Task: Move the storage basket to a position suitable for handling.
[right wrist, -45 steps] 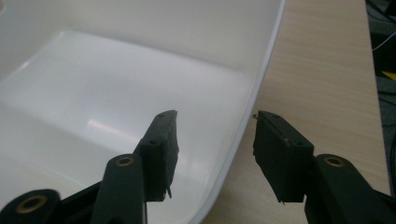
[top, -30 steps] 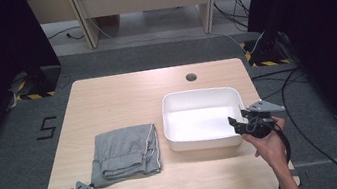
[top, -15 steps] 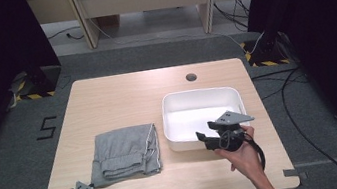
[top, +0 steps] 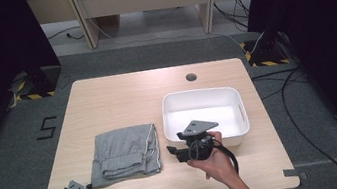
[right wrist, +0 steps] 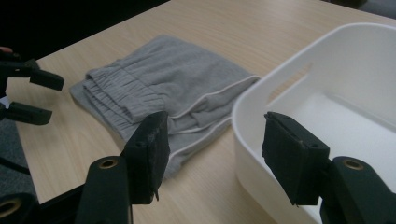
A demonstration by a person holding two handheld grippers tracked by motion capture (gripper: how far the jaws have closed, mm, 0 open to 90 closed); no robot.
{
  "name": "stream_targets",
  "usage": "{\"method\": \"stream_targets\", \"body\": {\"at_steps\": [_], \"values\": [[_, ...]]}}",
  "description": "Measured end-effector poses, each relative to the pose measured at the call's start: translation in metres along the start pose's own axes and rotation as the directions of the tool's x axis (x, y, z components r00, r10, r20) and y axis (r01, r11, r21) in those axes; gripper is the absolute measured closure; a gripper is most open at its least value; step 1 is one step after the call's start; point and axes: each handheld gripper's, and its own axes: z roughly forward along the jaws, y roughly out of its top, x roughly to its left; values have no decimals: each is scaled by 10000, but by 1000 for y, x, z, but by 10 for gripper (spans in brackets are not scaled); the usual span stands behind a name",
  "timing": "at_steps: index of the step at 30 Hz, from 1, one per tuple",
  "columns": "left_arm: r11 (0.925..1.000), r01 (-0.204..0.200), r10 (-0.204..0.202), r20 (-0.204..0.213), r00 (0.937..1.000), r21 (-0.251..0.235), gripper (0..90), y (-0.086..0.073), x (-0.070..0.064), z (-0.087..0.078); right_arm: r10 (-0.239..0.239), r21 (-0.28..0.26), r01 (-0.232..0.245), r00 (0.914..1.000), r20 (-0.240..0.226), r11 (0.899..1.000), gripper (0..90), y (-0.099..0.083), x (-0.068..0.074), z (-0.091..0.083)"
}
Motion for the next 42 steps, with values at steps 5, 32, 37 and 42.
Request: {"method": "stream_targets", "body": {"at_steps": [5,32,37,42], "values": [[9993,225,-227,-64,9997,-291,223,9,8,-7,-242,52,244,9993,-296,9997,413,8,12,16],[9939,831,-843,-127,9964,-732,238,64,29,42,-1191,728,1205,9926,-239,9900,419,18,57,108],[9944,895,-907,-188,9957,-560,236,68,29,51,-1059,830,1074,9941,-220,9907,408,16,57,117],[9957,841,-853,-295,9959,-392,231,65,28,57,-977,779,996,9948,-284,9920,400,14,58,122]]}}
